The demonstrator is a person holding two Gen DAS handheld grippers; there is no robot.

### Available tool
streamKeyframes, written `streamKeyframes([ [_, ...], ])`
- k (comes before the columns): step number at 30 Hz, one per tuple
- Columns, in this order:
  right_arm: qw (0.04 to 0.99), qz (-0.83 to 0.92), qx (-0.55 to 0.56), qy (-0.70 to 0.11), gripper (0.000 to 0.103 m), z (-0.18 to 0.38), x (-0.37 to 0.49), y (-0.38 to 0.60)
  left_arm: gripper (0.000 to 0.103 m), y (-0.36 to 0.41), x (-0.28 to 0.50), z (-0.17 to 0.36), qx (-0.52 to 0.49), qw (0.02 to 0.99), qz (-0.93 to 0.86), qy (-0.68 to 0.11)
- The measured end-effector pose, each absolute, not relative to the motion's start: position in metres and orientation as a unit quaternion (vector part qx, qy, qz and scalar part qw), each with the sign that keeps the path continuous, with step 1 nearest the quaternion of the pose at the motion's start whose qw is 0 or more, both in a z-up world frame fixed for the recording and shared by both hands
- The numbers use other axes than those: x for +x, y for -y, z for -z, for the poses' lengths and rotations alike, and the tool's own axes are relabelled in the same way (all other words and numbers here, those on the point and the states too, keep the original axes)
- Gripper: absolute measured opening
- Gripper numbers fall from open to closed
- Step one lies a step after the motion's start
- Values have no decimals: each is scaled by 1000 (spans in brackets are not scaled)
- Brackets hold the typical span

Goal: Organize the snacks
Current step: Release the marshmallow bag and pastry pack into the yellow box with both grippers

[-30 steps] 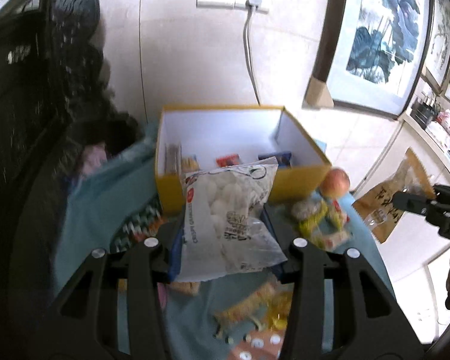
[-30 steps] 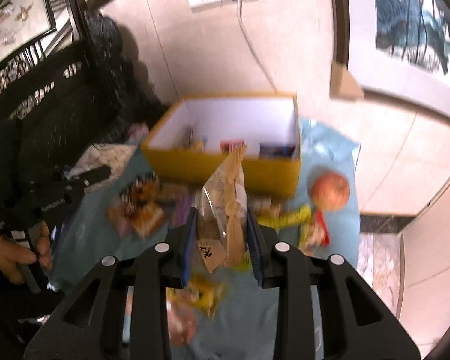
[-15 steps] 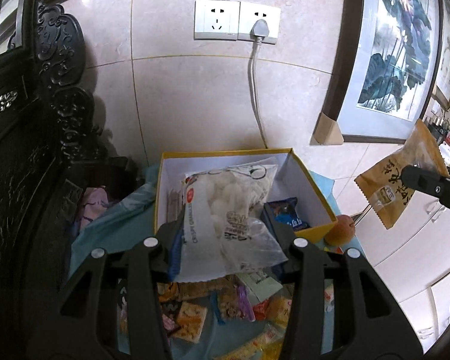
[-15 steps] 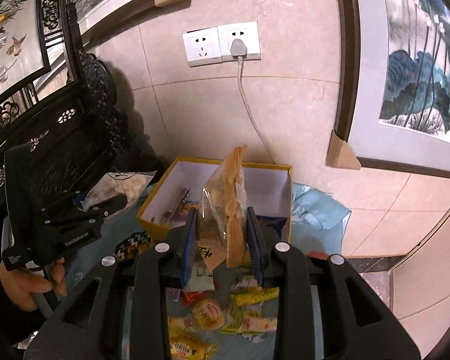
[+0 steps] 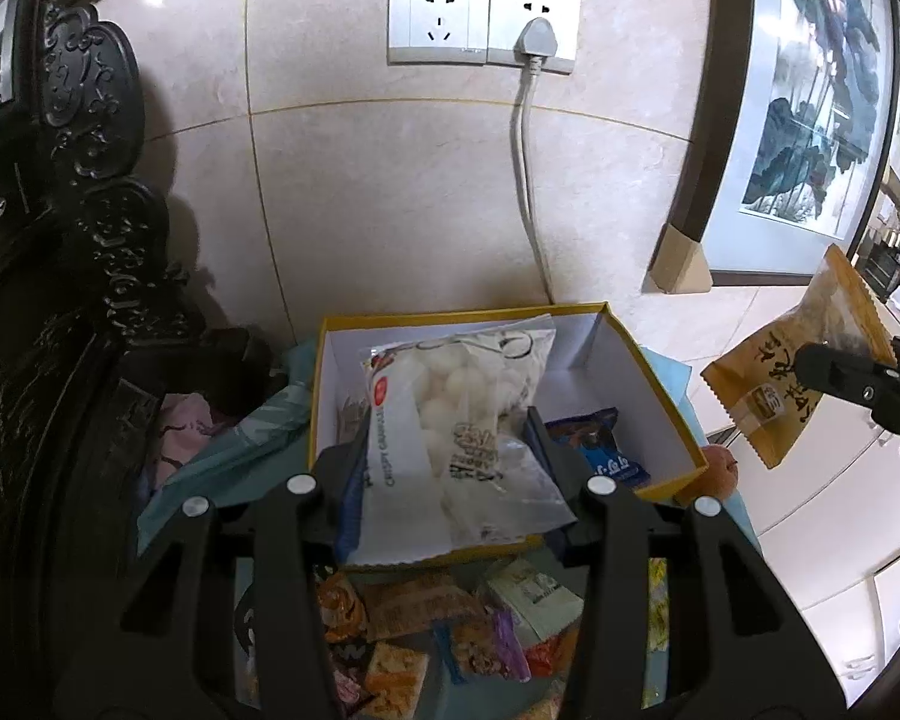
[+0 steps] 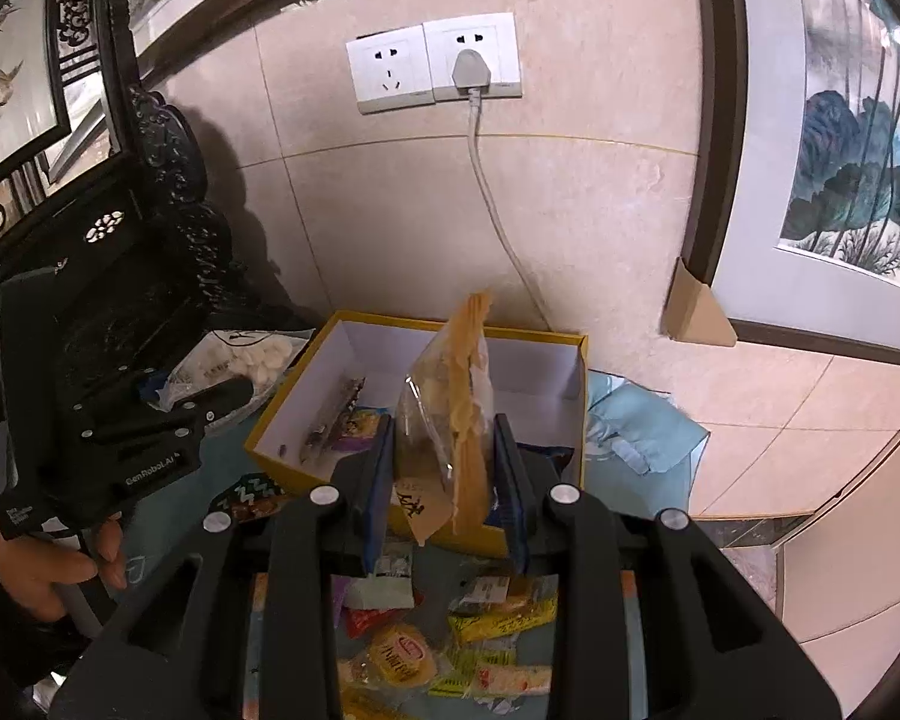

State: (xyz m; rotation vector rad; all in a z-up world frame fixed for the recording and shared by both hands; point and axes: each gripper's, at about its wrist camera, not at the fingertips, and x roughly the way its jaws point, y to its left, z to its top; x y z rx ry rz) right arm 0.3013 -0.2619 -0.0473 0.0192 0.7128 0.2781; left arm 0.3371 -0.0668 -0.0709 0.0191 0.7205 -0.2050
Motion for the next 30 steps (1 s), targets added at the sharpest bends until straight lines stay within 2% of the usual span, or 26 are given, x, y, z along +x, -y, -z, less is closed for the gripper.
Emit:
streamKeyframes([
  [3,929,-131,9,-345,32,48,319,260,48,71,354,73,17,931,99,-352],
  [4,929,-134,9,-345,33,48,328,259,56,73,362,74,22,930,96,-354],
  [5,926,-135,2,-352,43,51,341,257,64,75,370,76,24,928,95,-359],
  [6,925,-127,-3,-359,51,54,350,256,83,74,382,80,24,926,87,-367],
  [7,924,-115,-6,-364,62,56,357,257,92,73,387,82,24,928,72,-366],
  [10,922,-109,6,-372,61,59,363,263,93,63,396,83,16,926,57,-373],
  [17,916,-110,3,-387,61,83,330,271,93,46,363,93,15,928,53,-368],
  [30,862,-174,21,-476,62,184,225,247,93,54,268,184,23,888,90,-450],
])
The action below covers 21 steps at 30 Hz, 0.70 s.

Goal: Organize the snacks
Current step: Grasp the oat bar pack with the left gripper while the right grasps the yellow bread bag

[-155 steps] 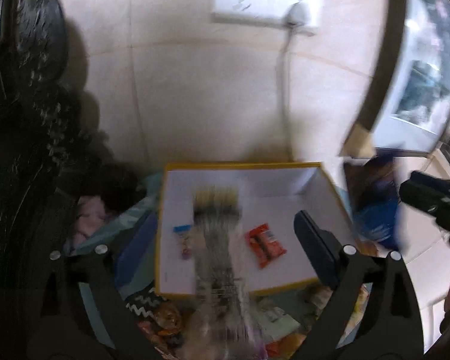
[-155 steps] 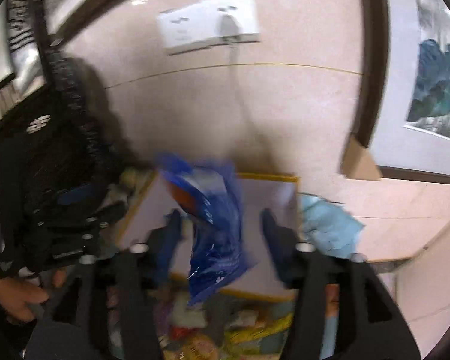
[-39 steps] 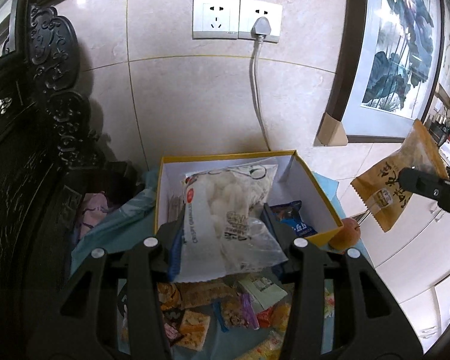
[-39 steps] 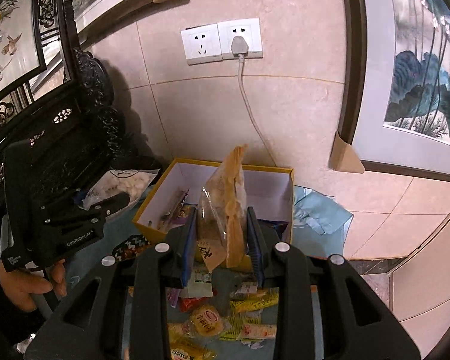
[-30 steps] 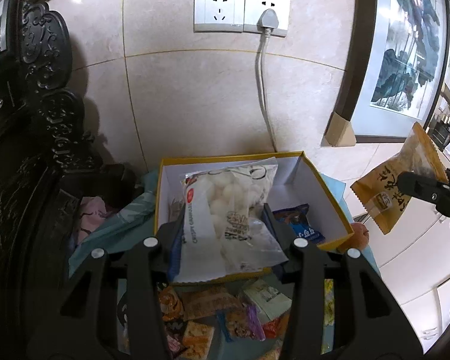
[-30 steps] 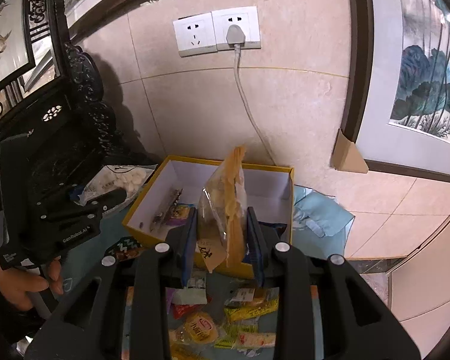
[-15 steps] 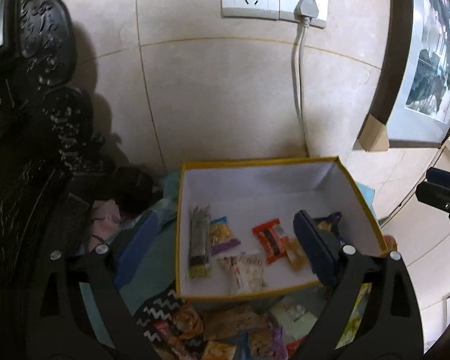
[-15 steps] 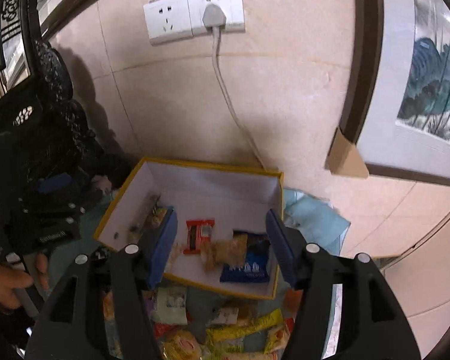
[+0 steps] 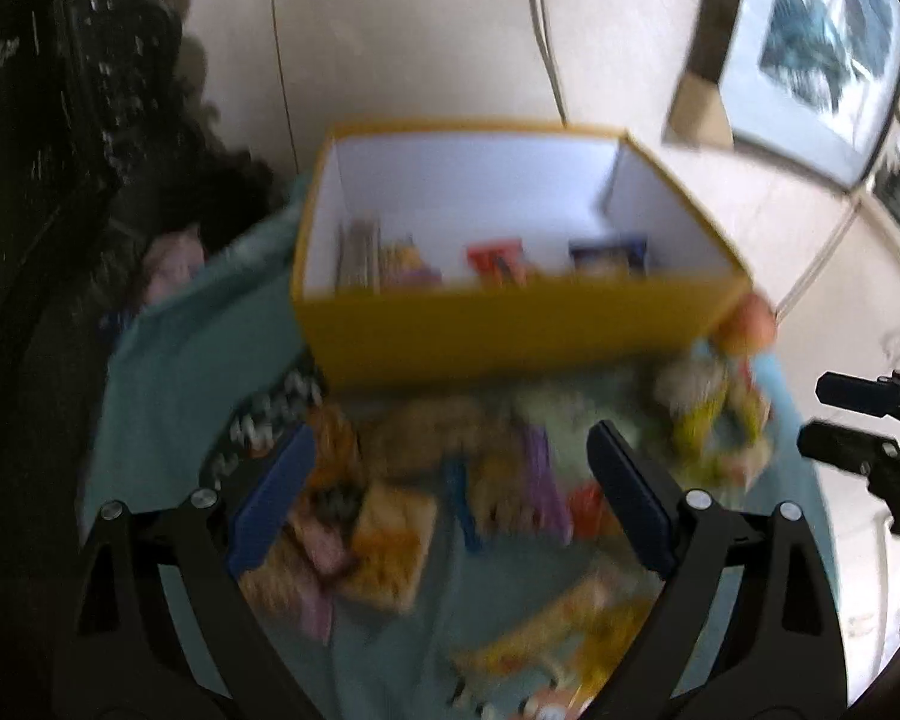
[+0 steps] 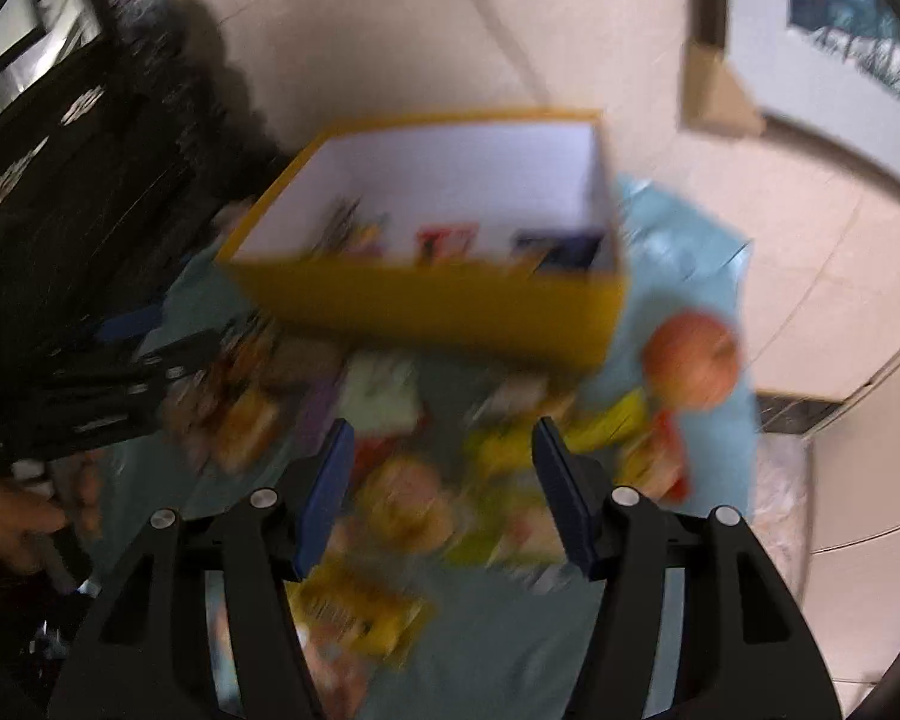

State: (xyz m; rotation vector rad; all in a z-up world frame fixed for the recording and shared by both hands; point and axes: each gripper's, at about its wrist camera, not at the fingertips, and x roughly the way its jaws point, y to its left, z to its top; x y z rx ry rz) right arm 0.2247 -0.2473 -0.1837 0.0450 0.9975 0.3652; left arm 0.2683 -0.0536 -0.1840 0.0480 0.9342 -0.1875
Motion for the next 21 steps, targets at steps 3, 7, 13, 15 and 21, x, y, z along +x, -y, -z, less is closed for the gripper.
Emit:
streamKeyframes([
  [3,846,-212,-17,-489,62,203,200,226,93,51,248,206,29,877,96,-469],
  [7,826,-257,-68,-497,62,226,172,200,93,50,226,231,43,863,104,-492],
  [13,808,-296,-157,-485,62,253,148,172,93,58,203,257,94,847,111,-511],
  [15,804,-307,-210,-465,62,265,142,161,93,58,199,263,106,841,109,-519],
  [21,785,-305,-283,-459,63,295,144,144,93,63,194,276,118,831,112,-532],
])
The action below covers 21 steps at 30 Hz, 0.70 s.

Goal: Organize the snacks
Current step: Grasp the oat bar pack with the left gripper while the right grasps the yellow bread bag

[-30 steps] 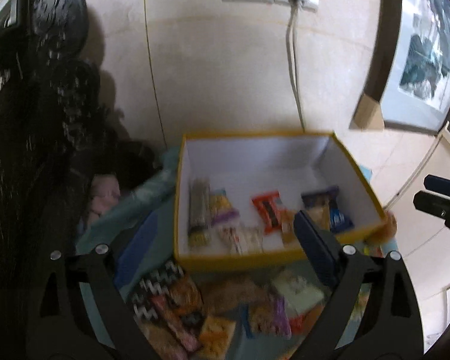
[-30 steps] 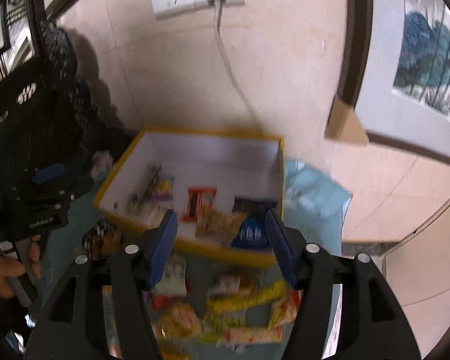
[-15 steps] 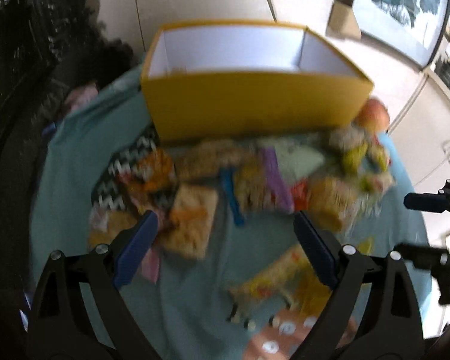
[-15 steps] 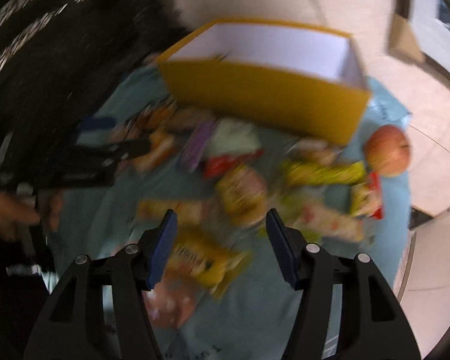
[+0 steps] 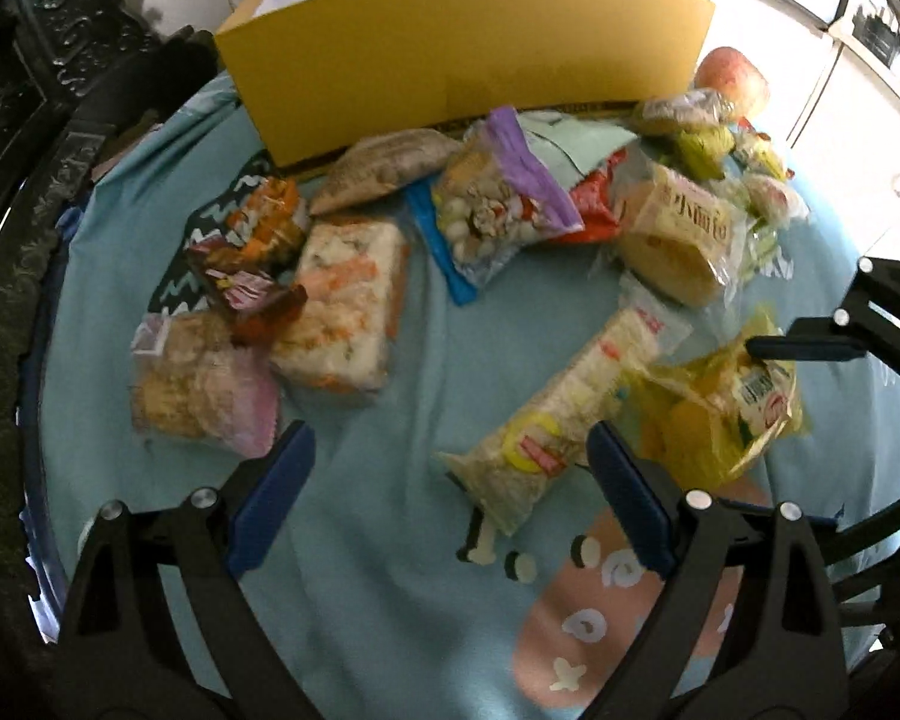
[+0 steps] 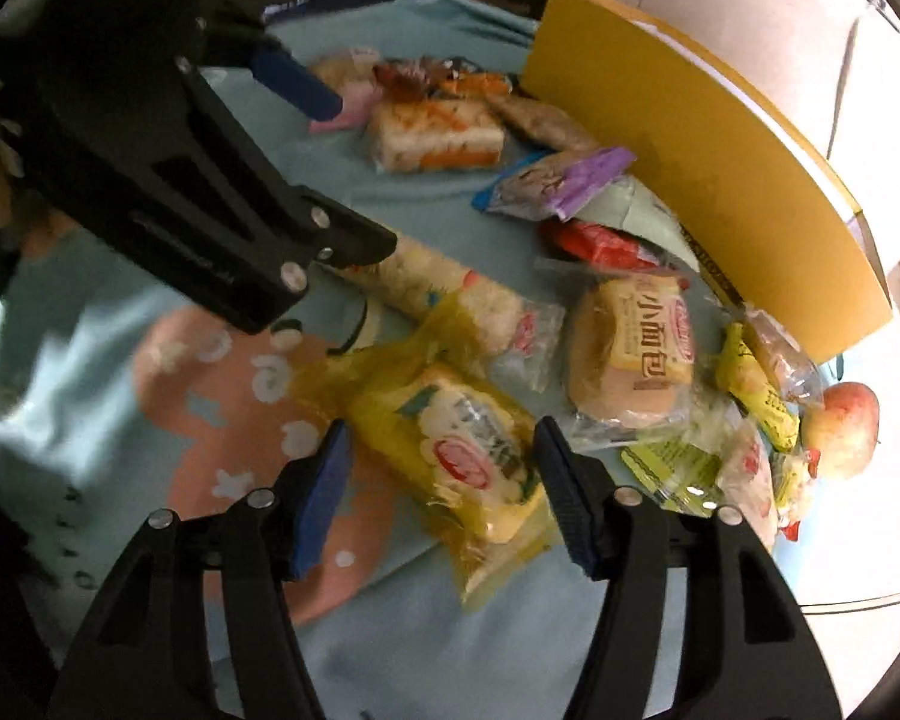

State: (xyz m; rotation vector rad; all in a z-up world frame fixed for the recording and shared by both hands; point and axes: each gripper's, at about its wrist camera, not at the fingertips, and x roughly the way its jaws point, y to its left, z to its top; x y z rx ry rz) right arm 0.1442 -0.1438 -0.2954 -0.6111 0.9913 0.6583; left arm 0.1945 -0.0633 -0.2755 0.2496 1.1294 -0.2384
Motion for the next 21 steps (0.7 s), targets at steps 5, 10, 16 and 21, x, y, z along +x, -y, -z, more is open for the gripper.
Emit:
streamKeyframes([
  [5,781,-281,-256,-496,44,293,152,159,93,74,191,278,125,828,136,-529],
  [10,785,-252,-236,-514,51,298,155,185,93,90,192,286,142,826,154,-523],
  [16,789,-221,-200,-537,54,309,159,197,69,102,194,306,155,818,175,-526],
  [21,796,-217,-144,-547,45,303,165,211,32,112,180,301,164,807,224,-521],
])
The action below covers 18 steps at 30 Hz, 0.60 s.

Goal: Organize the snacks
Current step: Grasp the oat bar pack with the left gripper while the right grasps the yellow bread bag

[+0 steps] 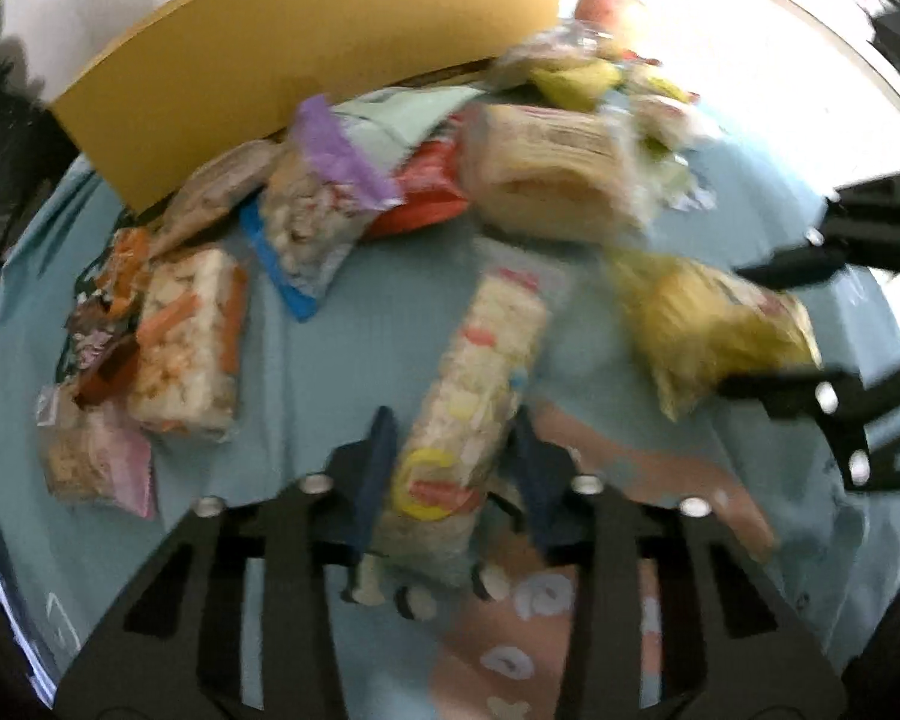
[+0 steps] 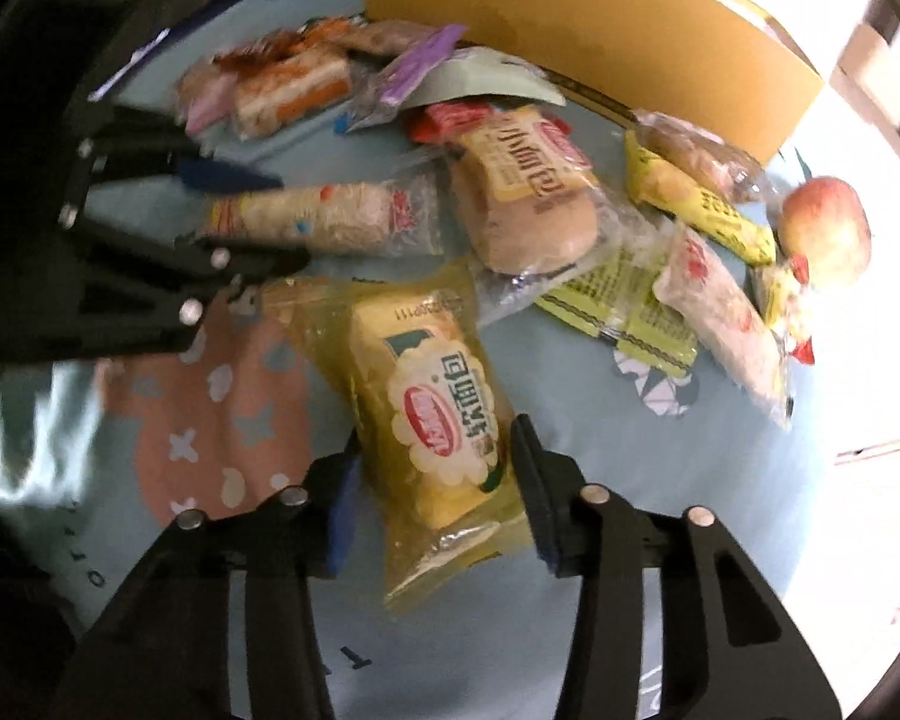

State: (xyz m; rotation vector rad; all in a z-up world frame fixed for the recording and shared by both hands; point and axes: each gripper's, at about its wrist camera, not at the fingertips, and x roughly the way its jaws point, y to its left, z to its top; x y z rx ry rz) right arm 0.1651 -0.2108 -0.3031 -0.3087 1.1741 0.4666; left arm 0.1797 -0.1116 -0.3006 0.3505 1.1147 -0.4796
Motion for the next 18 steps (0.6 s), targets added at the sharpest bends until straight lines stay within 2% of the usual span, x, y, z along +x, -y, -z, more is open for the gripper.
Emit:
streamKeyframes([
  [6,808,-212,-93,-541,40,286,159,225,29,100,168,291,114,811,237,-523],
  [12,802,-220,-103,-546,39,288,153,223,29,86,170,280,99,820,229,-516],
  [15,802,-226,-133,-536,48,288,153,204,29,88,172,290,102,812,221,-530],
  [17,796,-226,-162,-538,59,295,160,196,29,94,169,295,106,809,217,-535],
  [18,788,-225,-173,-547,59,303,162,193,29,93,168,298,109,808,214,-538],
])
